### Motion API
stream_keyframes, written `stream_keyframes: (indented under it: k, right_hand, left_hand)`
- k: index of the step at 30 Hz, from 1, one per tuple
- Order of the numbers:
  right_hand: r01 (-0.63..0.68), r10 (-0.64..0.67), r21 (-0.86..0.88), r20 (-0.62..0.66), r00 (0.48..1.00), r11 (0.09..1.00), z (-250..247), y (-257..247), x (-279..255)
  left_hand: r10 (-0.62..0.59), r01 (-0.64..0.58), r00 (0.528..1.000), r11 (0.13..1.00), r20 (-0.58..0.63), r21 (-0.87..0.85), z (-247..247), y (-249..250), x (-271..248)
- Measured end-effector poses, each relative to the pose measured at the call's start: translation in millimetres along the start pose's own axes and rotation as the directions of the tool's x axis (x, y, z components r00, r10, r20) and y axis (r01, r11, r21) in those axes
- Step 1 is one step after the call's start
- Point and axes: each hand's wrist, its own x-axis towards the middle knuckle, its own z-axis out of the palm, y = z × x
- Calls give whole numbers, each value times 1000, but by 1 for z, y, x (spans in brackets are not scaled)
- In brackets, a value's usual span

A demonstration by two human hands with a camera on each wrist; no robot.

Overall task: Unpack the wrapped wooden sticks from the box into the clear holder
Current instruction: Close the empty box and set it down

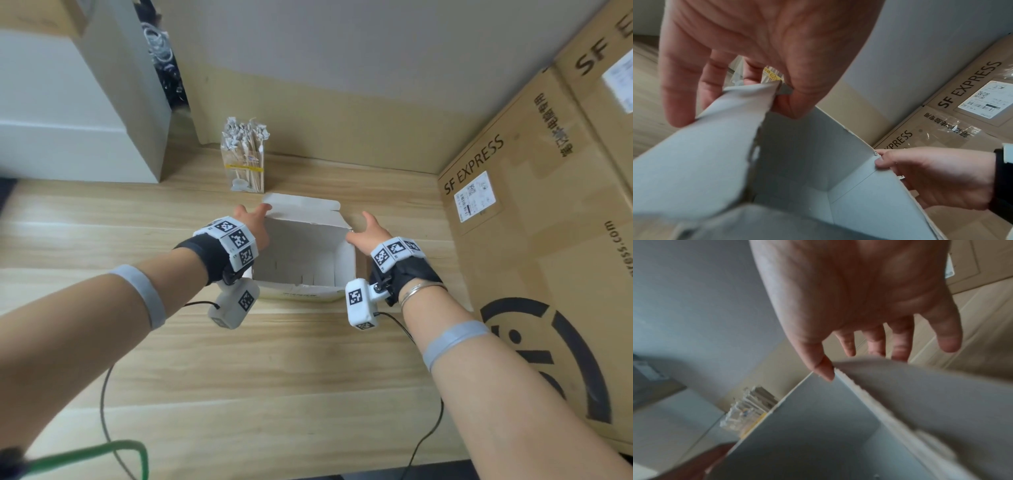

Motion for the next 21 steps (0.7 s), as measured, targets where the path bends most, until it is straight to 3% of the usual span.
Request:
stream_keyframes:
  k: [4,9,12,15,18,21]
  right_hand:
    - [-32,32,2,22,999,999,-4,3,-1]
    - [24,-23,8,-119,993,1000,-20,0,-3]
    - [88,-77,92,-118,990,992,-18,-10,-3]
    - [66,-40,208,-127,991,976,-9,-19,-1]
    - [56,-30,158,-160,987,986,-6,-20,6]
    - [47,-30,111,-153,988,993,-6,-18,10]
  left_hand:
    - [-17,17,999,1000,35,13,-2,-2,-2]
    - [10,-10,1000,998,-3,63,-15,-3,-8]
    - [55,-55,998,998,-42,1,-25,2,-12]
    - [101,-104,989,994,-106,-22,-31,9,-16]
    - [112,-121,983,991,-145,-59,-33,15,-22]
    - [117,-134,988,973,-101,-187,-31,19,-24]
